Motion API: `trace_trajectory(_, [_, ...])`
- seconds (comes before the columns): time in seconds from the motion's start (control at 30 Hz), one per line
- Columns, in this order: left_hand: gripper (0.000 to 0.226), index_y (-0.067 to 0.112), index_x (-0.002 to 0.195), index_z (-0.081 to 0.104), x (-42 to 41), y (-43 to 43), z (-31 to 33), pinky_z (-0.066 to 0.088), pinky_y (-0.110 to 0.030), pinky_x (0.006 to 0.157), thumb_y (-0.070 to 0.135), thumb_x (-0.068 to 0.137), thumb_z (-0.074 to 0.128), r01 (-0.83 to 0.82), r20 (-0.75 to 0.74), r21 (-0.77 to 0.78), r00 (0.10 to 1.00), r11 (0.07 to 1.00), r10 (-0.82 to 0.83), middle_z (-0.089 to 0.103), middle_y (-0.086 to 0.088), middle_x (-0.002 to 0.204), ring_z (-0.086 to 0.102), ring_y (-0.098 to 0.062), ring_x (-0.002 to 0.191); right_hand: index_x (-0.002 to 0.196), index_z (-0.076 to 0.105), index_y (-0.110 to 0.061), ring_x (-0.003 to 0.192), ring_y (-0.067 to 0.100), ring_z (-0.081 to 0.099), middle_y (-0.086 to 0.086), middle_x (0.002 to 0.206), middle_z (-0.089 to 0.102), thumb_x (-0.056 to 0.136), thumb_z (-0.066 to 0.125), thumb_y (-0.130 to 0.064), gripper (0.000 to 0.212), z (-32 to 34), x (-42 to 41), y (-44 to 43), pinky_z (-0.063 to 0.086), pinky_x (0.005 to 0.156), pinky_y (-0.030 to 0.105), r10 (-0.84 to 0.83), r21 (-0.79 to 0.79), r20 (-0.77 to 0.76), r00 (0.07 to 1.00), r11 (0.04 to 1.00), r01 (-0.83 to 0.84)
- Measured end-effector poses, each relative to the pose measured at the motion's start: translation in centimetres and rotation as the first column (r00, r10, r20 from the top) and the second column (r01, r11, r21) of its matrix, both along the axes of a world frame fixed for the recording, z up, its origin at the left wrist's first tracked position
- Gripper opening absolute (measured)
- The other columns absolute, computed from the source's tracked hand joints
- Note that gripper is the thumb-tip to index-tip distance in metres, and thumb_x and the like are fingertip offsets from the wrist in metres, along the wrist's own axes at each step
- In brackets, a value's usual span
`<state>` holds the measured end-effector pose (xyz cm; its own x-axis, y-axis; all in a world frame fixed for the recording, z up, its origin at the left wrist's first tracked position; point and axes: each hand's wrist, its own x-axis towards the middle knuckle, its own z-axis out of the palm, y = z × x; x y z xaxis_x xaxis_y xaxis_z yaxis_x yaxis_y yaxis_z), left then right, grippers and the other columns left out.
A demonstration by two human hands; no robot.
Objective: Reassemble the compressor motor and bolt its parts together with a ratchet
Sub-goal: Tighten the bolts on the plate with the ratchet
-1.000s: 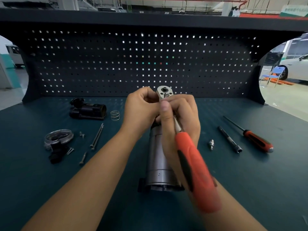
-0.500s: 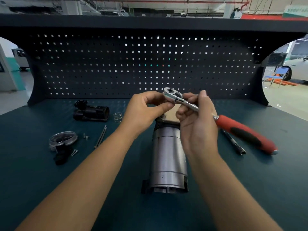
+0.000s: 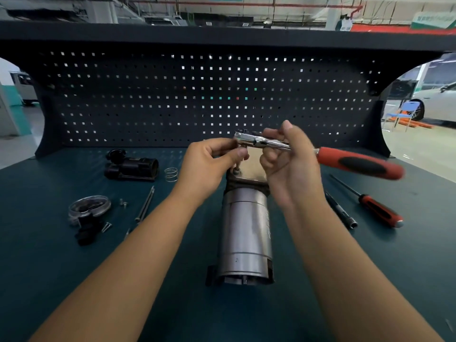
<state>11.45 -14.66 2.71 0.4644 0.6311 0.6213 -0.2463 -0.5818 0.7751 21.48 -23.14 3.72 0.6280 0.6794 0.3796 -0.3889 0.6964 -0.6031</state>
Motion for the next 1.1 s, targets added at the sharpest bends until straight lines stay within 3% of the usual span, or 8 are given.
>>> trace_trajectory(0.1, [0.02, 0.021, 0.084, 0.07, -0.1, 0.1, -0.2, 0.052, -0.021, 0.076, 0.001, 0.081, 0.067, 0.057, -0.029, -0.008, 0.998, 0.998, -0.058, 0.072, 0.01, 0.077, 0.066, -0.006, 0.079, 0.071, 0.046, -0.014, 0.03, 0.0, 0.032, -0.005, 0.053, 0.055, 0.097, 0.051, -0.029, 0.03, 0.0, 0.7, 0.5, 0.026, 0.031, 0.012, 0.19, 0.003, -0.276, 0.942, 0.98, -0.197])
trace_trajectory(0.17, [0.017, 0.015, 0.089, 0.07, -0.3, 0.0, 0.0, 0.051, -0.019, 0.074, 0.001, 0.082, 0.066, 0.076, -0.066, 0.009, 0.995, 0.997, -0.075, 0.073, 0.005, 0.083, 0.066, -0.006, 0.082, 0.073, 0.046, -0.014, 0.032, 0.0, 0.033, -0.006, 0.055, 0.054, 0.097, 0.049, -0.031, 0.03, -0.5, 0.4, 0.4, 0.026, 0.032, 0.012, 0.152, 0.01, -0.281, 0.948, 0.988, -0.156])
trace_trajectory(0.33, [0.023, 0.031, 0.074, 0.068, -0.1, -0.9, 0.2, 0.052, -0.019, 0.065, 0.009, 0.074, 0.077, -0.04, -0.054, 0.083, 0.998, 0.996, 0.045, 0.071, 0.006, 0.074, 0.063, -0.005, 0.074, 0.067, 0.043, -0.017, 0.046, 0.007, 0.045, -0.006, 0.065, 0.058, 0.095, 0.053, -0.022, 0.03, -2.1, -1.9, -0.2, 0.038, 0.049, 0.018, -0.246, 0.111, 0.15, 0.958, 0.967, 0.231])
trace_trajectory(0.47, [0.008, 0.027, 0.05, 0.06, 0.1, -2.0, 0.2, 0.042, -0.021, 0.049, 0.029, 0.057, 0.062, -0.149, -0.016, -0.03, 0.989, 0.988, 0.149, 0.057, 0.014, 0.05, 0.048, -0.001, 0.05, 0.063, 0.049, -0.02, 0.065, 0.003, 0.048, 0.005, 0.071, 0.049, 0.082, 0.066, -0.022, 0.025, -2.9, -4.5, 0.1, 0.039, 0.064, 0.016, -0.662, 0.315, 0.497, 0.562, 0.74, 0.594])
trace_trajectory(0.67, [0.018, 0.019, 0.072, 0.064, -0.1, -1.8, 0.0, 0.054, -0.027, 0.064, 0.004, 0.067, 0.073, -0.083, 0.021, -0.083, 0.996, 0.993, 0.085, 0.067, 0.01, 0.063, 0.062, -0.006, 0.065, 0.07, 0.06, -0.022, 0.059, 0.01, 0.057, -0.002, 0.063, 0.062, 0.078, 0.07, -0.028, 0.015, -3.3, -5.9, -0.1, 0.049, 0.056, 0.027, -0.639, 0.197, 0.329, 0.695, 0.766, 0.612])
trace_trajectory(0.77, [0.022, 0.02, 0.07, 0.062, 0.1, -1.2, 0.0, 0.053, -0.029, 0.065, 0.002, 0.072, 0.075, -0.077, 0.007, -0.051, 0.997, 0.996, 0.078, 0.067, 0.007, 0.065, 0.062, -0.008, 0.066, 0.074, 0.063, -0.016, 0.057, 0.0, 0.056, -0.01, 0.058, 0.061, 0.085, 0.064, -0.023, 0.014, -2.7, -5.1, -0.2, 0.045, 0.056, 0.013, -0.609, 0.18, 0.287, 0.739, 0.792, 0.583])
trace_trajectory(1.03, [0.016, 0.022, 0.073, 0.069, 0.3, -0.6, 0.1, 0.051, -0.024, 0.066, 0.008, 0.075, 0.075, 0.025, -0.045, -0.042, 0.999, 0.999, -0.027, 0.071, 0.007, 0.068, 0.063, -0.008, 0.069, 0.088, 0.058, -0.032, 0.057, 0.002, 0.057, -0.002, 0.066, 0.064, 0.081, 0.052, -0.025, 0.012, -4.8, -3.2, -1.5, 0.044, 0.059, 0.014, -0.587, 0.203, 0.591, 0.554, 0.773, 0.602])
trace_trajectory(1.1, [0.016, 0.023, 0.076, 0.07, 0.3, -0.5, 0.2, 0.051, -0.027, 0.07, 0.007, 0.078, 0.072, 0.044, -0.052, -0.044, 0.998, 0.998, -0.046, 0.073, 0.005, 0.073, 0.064, -0.01, 0.074, 0.083, 0.057, -0.034, 0.055, 0.005, 0.058, -0.002, 0.064, 0.064, 0.079, 0.055, -0.026, 0.009, -4.2, -2.8, -1.6, 0.045, 0.056, 0.017, -0.549, 0.152, 0.592, 0.589, 0.795, 0.588])
